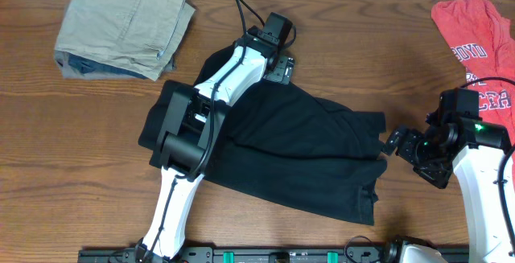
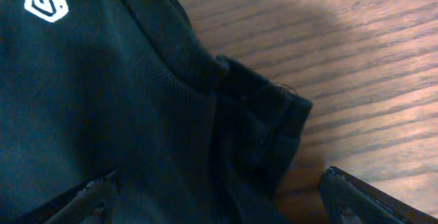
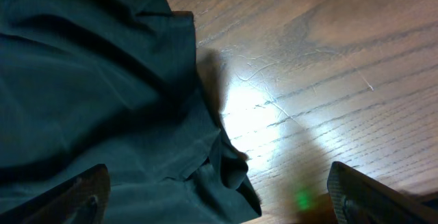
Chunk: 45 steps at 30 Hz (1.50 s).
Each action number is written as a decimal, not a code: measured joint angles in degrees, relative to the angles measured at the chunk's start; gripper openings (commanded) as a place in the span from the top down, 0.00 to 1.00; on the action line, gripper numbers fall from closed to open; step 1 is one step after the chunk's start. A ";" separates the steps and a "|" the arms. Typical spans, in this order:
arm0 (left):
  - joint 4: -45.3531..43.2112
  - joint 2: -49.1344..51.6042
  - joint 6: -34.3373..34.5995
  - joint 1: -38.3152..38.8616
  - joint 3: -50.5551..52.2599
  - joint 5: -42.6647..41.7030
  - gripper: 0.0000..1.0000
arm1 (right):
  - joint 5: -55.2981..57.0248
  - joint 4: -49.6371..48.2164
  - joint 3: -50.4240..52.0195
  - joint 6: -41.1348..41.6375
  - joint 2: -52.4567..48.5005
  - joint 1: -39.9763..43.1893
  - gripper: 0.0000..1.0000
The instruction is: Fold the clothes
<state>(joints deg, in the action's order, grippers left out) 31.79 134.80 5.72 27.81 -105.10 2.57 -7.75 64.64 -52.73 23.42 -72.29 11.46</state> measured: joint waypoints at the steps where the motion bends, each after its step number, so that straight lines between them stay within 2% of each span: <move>1: -0.26 0.00 -0.02 0.00 0.00 0.09 0.06 | 0.00 -0.09 0.04 0.00 0.00 0.00 0.01; 5: -1.31 0.09 -0.02 0.00 0.00 0.33 0.07 | -0.02 -1.05 1.07 0.00 0.02 0.00 0.01; 6: -1.38 0.17 -0.02 0.00 0.00 0.42 0.10 | 0.00 -1.01 1.36 0.00 0.00 0.00 0.01; 13: -1.95 0.74 0.02 -0.04 -0.22 0.50 0.50 | -0.02 -1.11 1.77 0.00 0.00 0.00 0.01; 17: -2.25 0.85 0.09 -0.04 -0.24 0.48 0.90 | 0.00 -1.11 1.79 0.00 0.00 0.00 0.01; 18: -2.23 0.85 -0.17 -0.07 -0.24 0.52 0.94 | 0.00 -1.18 1.81 -0.02 0.00 0.00 0.01; 24: -0.74 0.70 -0.44 -0.11 -0.46 0.83 0.94 | 0.94 -3.30 1.81 -0.02 0.00 0.00 0.01; 35: 4.22 -2.73 -0.59 -0.17 -0.46 0.83 0.89 | 1.33 -15.10 1.81 -0.68 0.00 0.00 0.01; 38: 4.96 -2.93 -0.61 -0.17 -0.46 0.83 0.89 | 0.48 -18.43 1.81 -2.25 -0.24 -0.02 0.06; 45: 5.99 -2.93 -0.61 -0.17 -0.46 0.83 0.89 | -0.26 -23.04 1.81 -3.43 -6.75 0.00 0.07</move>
<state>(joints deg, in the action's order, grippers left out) 37.78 131.87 5.10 27.64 -105.56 3.40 -8.01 41.60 -50.92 19.99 -79.05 11.46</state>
